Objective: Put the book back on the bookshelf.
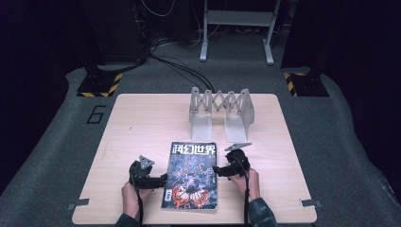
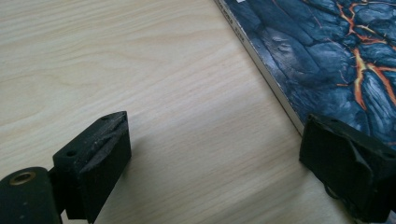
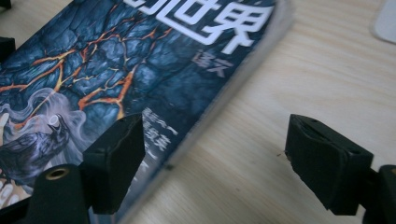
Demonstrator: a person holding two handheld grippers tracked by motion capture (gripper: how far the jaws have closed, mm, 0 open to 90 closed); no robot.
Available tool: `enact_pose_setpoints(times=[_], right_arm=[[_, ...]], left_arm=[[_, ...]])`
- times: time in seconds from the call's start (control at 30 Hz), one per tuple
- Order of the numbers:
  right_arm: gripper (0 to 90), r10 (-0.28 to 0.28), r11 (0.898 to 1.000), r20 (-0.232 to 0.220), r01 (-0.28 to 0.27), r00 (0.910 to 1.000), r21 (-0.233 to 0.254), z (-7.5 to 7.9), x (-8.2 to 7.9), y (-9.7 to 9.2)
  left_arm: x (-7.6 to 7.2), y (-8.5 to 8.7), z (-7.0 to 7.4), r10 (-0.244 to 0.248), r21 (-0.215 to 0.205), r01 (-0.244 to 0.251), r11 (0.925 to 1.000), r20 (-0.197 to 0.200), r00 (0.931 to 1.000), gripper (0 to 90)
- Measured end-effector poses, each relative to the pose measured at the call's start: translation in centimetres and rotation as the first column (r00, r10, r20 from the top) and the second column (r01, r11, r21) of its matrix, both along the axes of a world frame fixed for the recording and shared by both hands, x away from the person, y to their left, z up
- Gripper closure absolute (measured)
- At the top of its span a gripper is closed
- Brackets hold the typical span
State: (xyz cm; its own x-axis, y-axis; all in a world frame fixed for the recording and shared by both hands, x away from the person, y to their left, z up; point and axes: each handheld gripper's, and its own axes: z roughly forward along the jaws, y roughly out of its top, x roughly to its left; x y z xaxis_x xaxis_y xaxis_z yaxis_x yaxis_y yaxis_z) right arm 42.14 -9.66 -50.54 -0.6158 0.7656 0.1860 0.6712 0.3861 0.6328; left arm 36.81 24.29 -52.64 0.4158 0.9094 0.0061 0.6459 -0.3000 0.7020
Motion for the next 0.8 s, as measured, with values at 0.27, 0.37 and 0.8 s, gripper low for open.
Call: enact_pose_setpoints(times=[0.27, 0.37, 0.8], right_arm=[[28.2, 0.017, 1.000, -0.049, -0.018, 0.9986, -0.022, -0.1, 0.7, 1.0], [29.4, 0.012, 0.999, -0.057, -0.014, 0.9983, -0.042, 0.0, 0.8, 1.2], [33.8, -0.003, 0.994, -0.094, -0.007, 0.9956, -0.107, 0.5, 1.2, 1.5]], left_arm=[[0.1, -0.7, -0.2, -0.025, -0.009, 0.025, 0.9996, 0.017, 0.9995, 8.3], [0.2, -1.2, -0.2, -0.028, -0.017, 0.028, 0.9994, 0.026, 0.9993, 8.2], [0.0, -1.9, -0.4, -0.050, -0.023, 0.051, 0.9984, 0.045, 0.9977, 8.3]])
